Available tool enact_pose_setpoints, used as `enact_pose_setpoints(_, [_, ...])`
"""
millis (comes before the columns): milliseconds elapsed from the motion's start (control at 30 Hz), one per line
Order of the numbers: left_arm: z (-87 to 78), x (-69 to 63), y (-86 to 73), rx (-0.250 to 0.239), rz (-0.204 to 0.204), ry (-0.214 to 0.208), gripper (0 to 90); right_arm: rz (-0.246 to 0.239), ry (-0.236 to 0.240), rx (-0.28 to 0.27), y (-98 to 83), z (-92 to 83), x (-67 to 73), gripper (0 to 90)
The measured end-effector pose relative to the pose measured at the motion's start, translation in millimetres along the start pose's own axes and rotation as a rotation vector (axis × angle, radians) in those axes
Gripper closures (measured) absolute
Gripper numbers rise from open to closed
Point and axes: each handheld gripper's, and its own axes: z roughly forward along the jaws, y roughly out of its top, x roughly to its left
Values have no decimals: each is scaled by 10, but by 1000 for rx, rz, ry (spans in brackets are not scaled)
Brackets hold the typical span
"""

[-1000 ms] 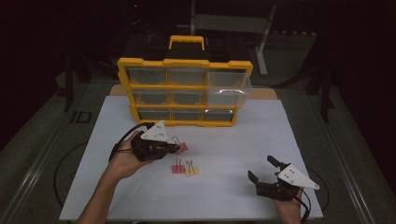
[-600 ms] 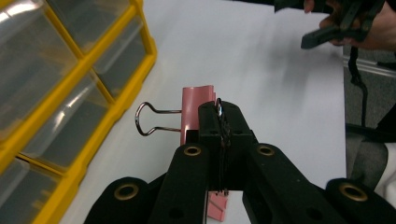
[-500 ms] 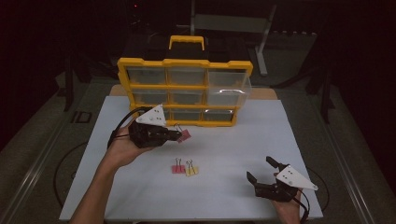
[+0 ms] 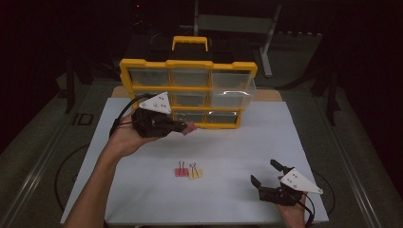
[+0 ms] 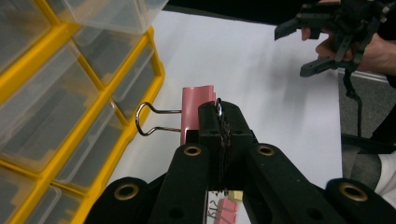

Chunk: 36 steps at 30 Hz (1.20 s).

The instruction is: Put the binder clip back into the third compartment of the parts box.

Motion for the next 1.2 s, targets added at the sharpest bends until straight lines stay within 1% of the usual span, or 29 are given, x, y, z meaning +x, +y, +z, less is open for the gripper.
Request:
enact_pose_setpoints(233, [-58,73,159,5,12,-8,899,0,2,0,-1,-2,-1,88])
enact_pose_setpoints(333, [-79,115,218,8,6,-8,899,0,1,-2,-1,-2,-3,88])
enact_pose_setpoints(500, [-137,208,333,24,8,1,899,0,0,-1,-1,-2,0,88])
enact_pose_setpoints(600, [-180,259,412,23,3,9,899,2,1,-2,0,-6,-1,88])
enact_pose_setpoints(633, [-192,273,438,15,-5,9,899,1,1,-2,-1,-6,-3,88])
enact_pose_setpoints(667, [-208,293,465,18,-1,10,899,1,0,-2,-1,-6,-4,88])
enact_pose_setpoints(700, [-217,305,492,14,-8,12,899,1,-1,-2,-1,-6,-4,88])
enact_pose_setpoints(733, [-230,323,518,16,-4,15,899,1,-1,-2,-1,-7,-4,88])
enact_pose_setpoints(900, [-285,429,638,-12,-23,3,899,2,-3,1,-1,-10,-5,88])
enact_pose_setpoints(1067, [-292,541,763,2,-35,13,898,7,-2,0,-1,-11,-2,88])
enact_pose_setpoints(1200, [-275,614,858,1,-49,13,898,7,-4,-2,-2,-10,-7,88])
